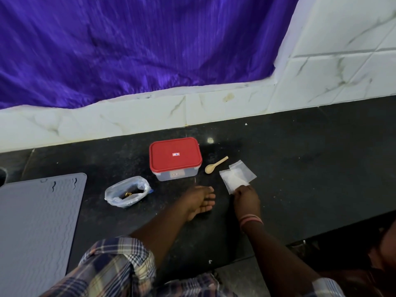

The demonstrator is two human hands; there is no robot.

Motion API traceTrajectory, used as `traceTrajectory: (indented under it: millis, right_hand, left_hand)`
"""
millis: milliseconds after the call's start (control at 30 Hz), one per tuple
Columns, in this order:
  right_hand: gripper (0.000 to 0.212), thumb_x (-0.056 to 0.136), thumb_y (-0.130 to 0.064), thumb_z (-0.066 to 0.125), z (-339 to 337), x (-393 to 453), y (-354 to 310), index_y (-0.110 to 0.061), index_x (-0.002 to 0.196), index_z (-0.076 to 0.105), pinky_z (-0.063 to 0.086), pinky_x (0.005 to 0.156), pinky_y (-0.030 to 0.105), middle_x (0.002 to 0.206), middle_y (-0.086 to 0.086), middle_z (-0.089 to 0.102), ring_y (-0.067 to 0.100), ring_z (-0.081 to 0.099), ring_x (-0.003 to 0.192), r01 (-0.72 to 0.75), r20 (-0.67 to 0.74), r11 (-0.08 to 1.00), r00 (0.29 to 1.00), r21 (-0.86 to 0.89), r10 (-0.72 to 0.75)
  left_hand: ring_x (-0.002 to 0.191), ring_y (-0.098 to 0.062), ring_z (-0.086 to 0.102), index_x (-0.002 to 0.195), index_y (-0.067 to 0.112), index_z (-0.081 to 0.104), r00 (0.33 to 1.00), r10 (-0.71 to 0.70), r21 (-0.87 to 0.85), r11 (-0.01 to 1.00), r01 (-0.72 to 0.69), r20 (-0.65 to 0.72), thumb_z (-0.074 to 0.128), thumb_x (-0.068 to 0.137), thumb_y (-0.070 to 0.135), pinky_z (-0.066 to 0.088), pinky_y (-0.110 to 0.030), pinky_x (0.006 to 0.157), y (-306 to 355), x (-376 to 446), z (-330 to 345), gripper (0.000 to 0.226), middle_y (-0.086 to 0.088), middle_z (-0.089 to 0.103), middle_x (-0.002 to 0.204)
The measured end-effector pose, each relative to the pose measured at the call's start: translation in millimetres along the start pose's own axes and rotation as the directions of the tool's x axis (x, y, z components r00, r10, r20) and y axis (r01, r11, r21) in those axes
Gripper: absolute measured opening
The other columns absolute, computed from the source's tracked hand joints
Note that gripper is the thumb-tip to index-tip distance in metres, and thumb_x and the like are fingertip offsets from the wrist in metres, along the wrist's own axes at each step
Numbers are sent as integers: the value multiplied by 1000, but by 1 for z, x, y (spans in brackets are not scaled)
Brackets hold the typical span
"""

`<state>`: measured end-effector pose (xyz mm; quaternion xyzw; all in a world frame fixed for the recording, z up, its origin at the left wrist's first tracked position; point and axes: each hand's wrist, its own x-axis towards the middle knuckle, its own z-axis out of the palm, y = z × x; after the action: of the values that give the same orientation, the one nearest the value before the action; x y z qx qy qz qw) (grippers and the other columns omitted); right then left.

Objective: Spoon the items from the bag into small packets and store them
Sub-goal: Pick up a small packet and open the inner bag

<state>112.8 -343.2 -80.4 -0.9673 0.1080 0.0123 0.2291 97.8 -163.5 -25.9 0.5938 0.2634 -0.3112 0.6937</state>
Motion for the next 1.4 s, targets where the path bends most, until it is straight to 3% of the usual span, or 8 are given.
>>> traceTrajectory:
  millis: [200,333,467,533,733,867,1233,1400]
  right_hand:
    - [12,94,-12,60,6,-7,-3,-11,97,71,53,88,35,102,6,66,21,63,95,-55,14,994,998,99,54]
    - [10,95,-16,57,14,-14,5,-15,97,66,53,83,34,107,5,61,20,61,92,-19,77,993,997,113,10]
    - [34,94,-11,56,11,-14,12,-13,128,57,50,95,38,128,12,56,28,59,111,57,121,998,991,27,-60]
    - [40,94,-7,54,7,-9,13,-11,134,52,48,97,38,129,15,57,31,58,116,47,140,999,989,-1,-46]
    - [20,96,-14,55,1,-2,21,-14,114,64,50,93,32,117,8,63,22,61,106,113,172,986,981,-126,-91]
    - [12,96,-18,56,3,-1,22,-12,101,65,51,87,31,107,9,64,22,62,98,84,155,991,986,-102,-68]
    - [21,95,-24,59,7,-11,26,-9,110,58,49,89,32,113,8,56,22,57,101,78,97,997,992,19,-80]
    - [10,93,-14,56,4,-11,26,-10,98,63,51,86,34,111,11,59,25,59,97,52,129,998,990,-22,-48]
  left_hand:
    - [109,-25,67,126,12,62,1000,-20,-18,1000,20,6,57,102,22,56,-35,93,0,-1,2,27,-10,68,122]
    - [107,-25,67,127,14,62,999,-21,-12,1000,22,49,55,103,23,56,-35,91,-5,-3,7,27,-11,66,127]
    - [116,-28,64,131,18,61,995,-52,14,999,51,81,54,104,25,55,-37,94,-13,-2,9,29,-9,63,132]
    - [116,-27,64,132,19,61,995,-65,37,997,63,81,54,103,25,55,-36,92,-15,-2,10,30,-8,63,133]
    - [119,-28,63,134,17,59,995,-74,52,996,70,74,51,105,26,55,-37,94,-14,-2,14,32,-10,62,137]
    - [119,-28,63,134,16,59,995,-73,55,996,69,74,51,105,26,54,-39,98,-11,-4,15,32,-10,62,136]
    - [116,-26,64,133,14,59,995,-87,-4,996,88,37,55,103,27,55,-35,90,-13,-6,5,32,-9,64,132]
    - [115,-25,64,132,14,60,996,-90,-19,996,90,23,54,104,26,54,-37,94,-14,-6,8,32,-8,66,129]
